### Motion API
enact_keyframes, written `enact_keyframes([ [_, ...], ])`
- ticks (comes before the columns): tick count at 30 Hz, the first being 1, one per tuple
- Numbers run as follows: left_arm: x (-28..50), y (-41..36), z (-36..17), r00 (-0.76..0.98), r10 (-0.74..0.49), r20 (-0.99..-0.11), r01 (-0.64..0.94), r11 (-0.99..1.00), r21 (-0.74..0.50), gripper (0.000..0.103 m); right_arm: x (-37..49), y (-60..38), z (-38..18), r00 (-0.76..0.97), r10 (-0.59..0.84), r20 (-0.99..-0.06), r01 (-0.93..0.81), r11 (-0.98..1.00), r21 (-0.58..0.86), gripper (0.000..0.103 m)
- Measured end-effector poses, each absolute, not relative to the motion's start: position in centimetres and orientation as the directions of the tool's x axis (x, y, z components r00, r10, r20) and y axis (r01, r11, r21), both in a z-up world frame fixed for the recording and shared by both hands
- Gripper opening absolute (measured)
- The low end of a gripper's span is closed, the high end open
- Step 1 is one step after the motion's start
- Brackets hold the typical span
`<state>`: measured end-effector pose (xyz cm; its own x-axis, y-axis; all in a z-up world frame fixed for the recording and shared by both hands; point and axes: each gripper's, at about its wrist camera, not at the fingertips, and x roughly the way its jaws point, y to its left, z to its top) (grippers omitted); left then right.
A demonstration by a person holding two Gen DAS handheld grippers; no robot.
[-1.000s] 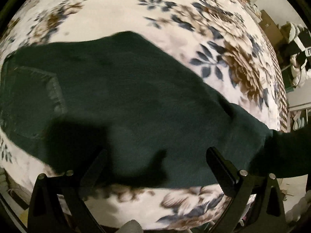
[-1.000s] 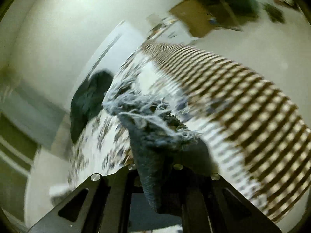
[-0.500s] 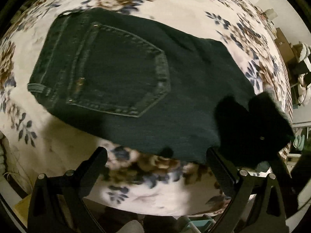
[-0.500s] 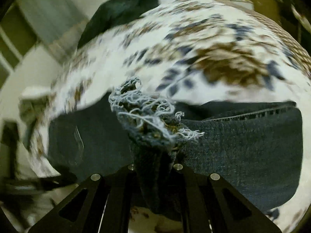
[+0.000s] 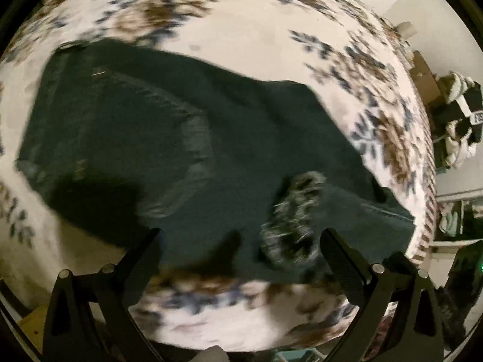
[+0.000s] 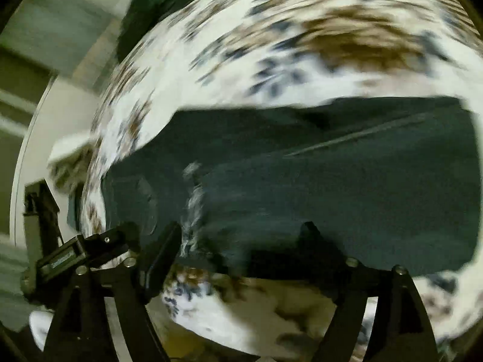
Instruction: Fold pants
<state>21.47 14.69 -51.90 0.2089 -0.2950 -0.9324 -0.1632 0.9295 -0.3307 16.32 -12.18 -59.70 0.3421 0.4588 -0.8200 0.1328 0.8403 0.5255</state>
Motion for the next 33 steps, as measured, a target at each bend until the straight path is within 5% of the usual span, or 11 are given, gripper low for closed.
enact_keyframes([
  [6,24.4,9.2,-55.6,0.128,-0.232,-0.964,-0.100,0.964,-0.245,0.100,14.5,-21.0,-61.7,0.333,0.345,-0.878,0.351,0.819,0.455,0.085],
  [7,24.7,8.6,-56.1,0.118,-0.211,-0.970,-0.092,0.971,-0.222,0.090,14.1,-22.4,-62.2,0.335,0.340,-0.879,0.379,0.805,0.456,0.085],
  [9,25.0,7.2,-56.7,0.121,-0.148,-0.982,-0.041,0.987,-0.153,0.053,13.7,-23.9,-62.4,0.337,0.332,-0.881,0.403,0.795,0.454,0.085],
  [10,25.0,6.6,-56.7,0.125,-0.111,-0.986,-0.012,0.993,-0.114,0.025,13.5,-24.7,-62.6,0.341,0.327,-0.881,0.412,0.791,0.453,0.085],
  [13,24.3,5.9,-56.3,0.161,-0.037,-0.986,0.040,0.999,-0.031,0.004,14.0,-25.6,-62.7,0.336,0.312,-0.889,0.420,0.795,0.438,0.085],
  [21,23.9,10.2,-55.7,0.163,-0.072,-0.984,-0.115,0.989,-0.091,0.005,16.3,-24.4,-62.6,0.262,0.252,-0.932,0.395,0.853,0.342,0.085],
  [26,21.6,13.0,-53.9,0.179,-0.121,-0.976,-0.214,0.964,-0.159,0.010,16.3,-21.7,-61.4,0.277,0.349,-0.895,0.333,0.839,0.430,0.085],
  [28,20.4,14.1,-53.6,0.176,-0.120,-0.977,-0.250,0.955,-0.162,0.024,16.7,-19.3,-61.3,0.269,0.410,-0.871,0.285,0.830,0.479,0.080],
  [29,19.7,14.5,-53.7,0.174,-0.117,-0.978,-0.258,0.953,-0.160,0.042,17.2,-17.6,-61.4,0.259,0.441,-0.860,0.253,0.828,0.501,0.066],
  [31,18.6,15.4,-54.0,0.159,-0.092,-0.983,-0.269,0.954,-0.133,0.072,18.6,-14.6,-62.4,0.228,0.506,-0.832,0.219,0.806,0.550,0.056],
  [33,17.5,16.7,-54.6,0.149,-0.080,-0.986,-0.284,0.951,-0.120,0.075,20.1,-12.2,-64.0,0.188,0.540,-0.820,0.217,0.792,0.571,0.052],
])
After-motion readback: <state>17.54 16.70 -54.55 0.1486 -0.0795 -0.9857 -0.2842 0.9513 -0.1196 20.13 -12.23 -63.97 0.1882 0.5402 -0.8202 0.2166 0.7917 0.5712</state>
